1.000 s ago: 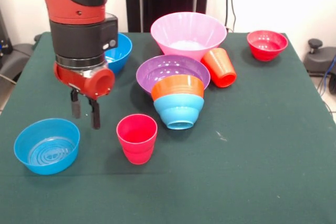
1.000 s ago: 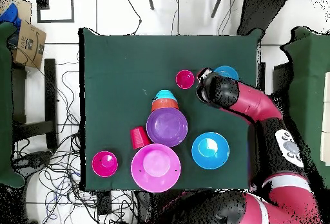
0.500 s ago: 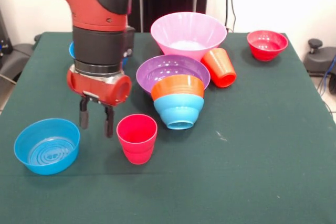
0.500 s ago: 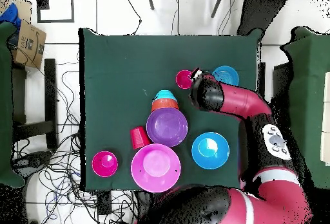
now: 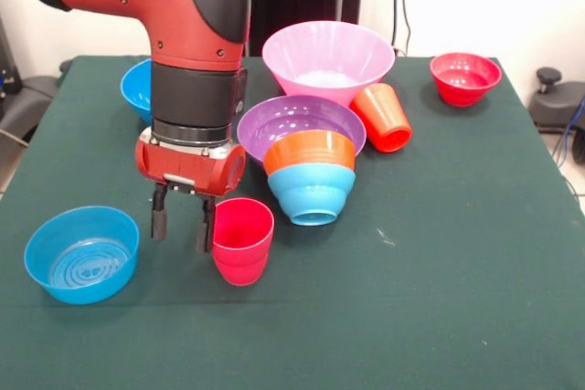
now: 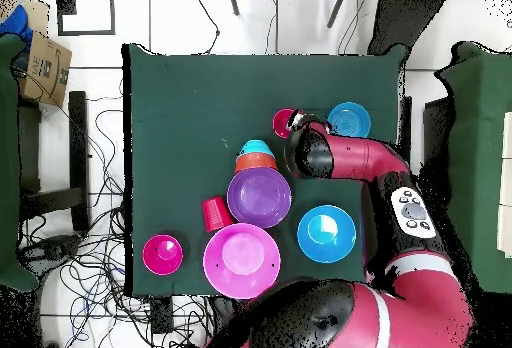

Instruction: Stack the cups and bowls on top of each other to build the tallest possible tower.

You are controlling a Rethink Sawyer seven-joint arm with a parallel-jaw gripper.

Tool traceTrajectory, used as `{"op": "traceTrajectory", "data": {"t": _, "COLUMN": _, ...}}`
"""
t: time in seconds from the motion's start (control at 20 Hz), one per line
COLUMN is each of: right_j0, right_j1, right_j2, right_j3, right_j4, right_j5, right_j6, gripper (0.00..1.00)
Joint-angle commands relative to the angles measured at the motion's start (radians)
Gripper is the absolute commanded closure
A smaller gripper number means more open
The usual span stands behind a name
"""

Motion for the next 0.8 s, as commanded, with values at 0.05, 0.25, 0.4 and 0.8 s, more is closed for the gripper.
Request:
{"op": "traceTrajectory", "data": {"t": 0.05, "right_j0": -0.031, "right_j1": 0.040, "right_j2": 0.102, "right_j3": -0.045, "right_j4": -0.102, "right_j5": 0.031, "right_j6": -0.125, "gripper": 0.00}}
{"op": "traceTrajectory", "data": {"t": 0.25, "right_j0": -0.052, "right_j1": -0.019, "right_j2": 0.110, "right_j3": -0.012, "right_j4": -0.097, "right_j5": 0.082, "right_j6": -0.134, "gripper": 0.00}}
{"op": "traceTrajectory", "data": {"t": 0.4, "right_j0": -0.079, "right_j1": -0.094, "right_j2": 0.125, "right_j3": 0.021, "right_j4": -0.081, "right_j5": 0.153, "right_j6": -0.162, "gripper": 0.00}}
{"op": "traceTrajectory", "data": {"t": 0.8, "right_j0": -0.146, "right_j1": -0.117, "right_j2": 0.192, "right_j3": -0.004, "right_j4": -0.088, "right_j5": 0.248, "right_j6": -0.237, "gripper": 0.00}}
